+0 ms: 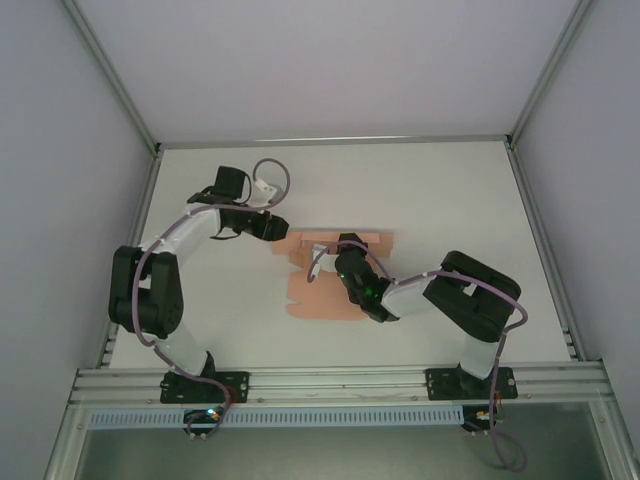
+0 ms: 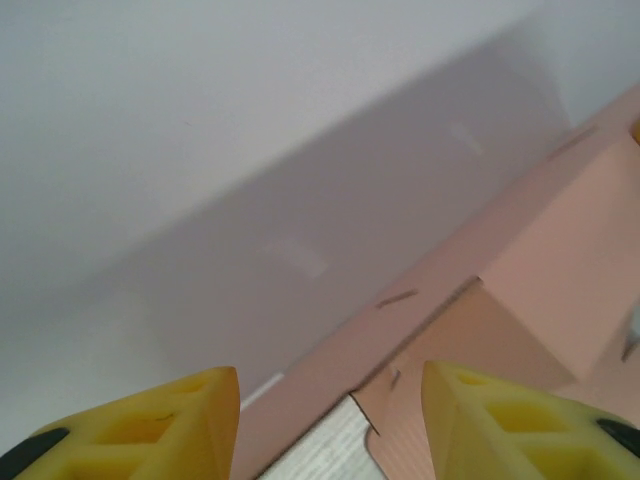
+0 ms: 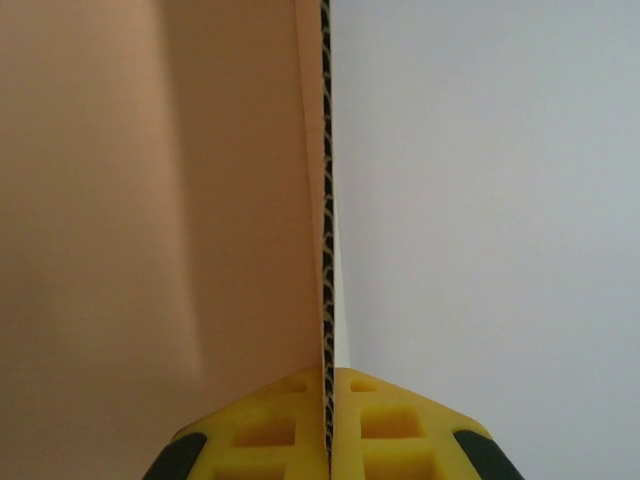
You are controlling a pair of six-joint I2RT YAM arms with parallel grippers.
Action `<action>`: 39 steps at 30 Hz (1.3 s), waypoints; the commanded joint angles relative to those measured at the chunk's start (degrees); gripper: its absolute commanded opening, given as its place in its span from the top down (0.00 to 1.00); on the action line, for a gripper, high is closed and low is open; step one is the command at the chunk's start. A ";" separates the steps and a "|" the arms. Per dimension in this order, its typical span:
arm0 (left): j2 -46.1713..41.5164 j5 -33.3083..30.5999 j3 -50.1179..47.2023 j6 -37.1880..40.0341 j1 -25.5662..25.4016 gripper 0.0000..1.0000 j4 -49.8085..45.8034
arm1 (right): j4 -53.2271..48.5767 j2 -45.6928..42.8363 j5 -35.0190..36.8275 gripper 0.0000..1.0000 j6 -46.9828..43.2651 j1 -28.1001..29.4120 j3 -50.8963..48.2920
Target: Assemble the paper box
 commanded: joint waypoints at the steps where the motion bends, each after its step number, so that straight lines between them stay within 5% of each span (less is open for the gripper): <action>1: -1.06 2.99 -0.35 4.61 -1.71 0.49 -4.05 | -6.03 0.29 -2.06 1.00 2.03 -0.03 -0.29; 9: 0.16 -5.88 -0.32 2.26 -4.33 0.76 -5.01 | -6.08 0.21 -1.84 1.00 2.37 -0.16 -0.09; 15: -4.71 -20.97 -3.47 -3.15 -9.94 0.77 -3.81 | -5.94 -0.36 -1.08 1.00 2.63 -0.14 -0.12; 20: -7.46 -26.78 -5.90 -8.46 -13.60 0.75 -2.71 | -5.68 -0.37 -0.60 1.00 3.07 -0.15 0.08; 25: -10.48 -23.71 -7.98 -13.89 -14.17 0.74 -0.37 | -5.14 -0.64 -0.37 1.00 3.33 -0.14 -0.01; 30: -13.44 -21.30 -12.38 -15.00 -14.17 0.61 0.93 | -5.94 -1.41 -0.79 1.00 4.19 -0.18 -0.42; 39: -13.83 -23.99 -13.63 -16.57 -14.19 0.61 -1.48 | -5.26 -1.37 -0.63 1.00 4.00 -0.40 -0.78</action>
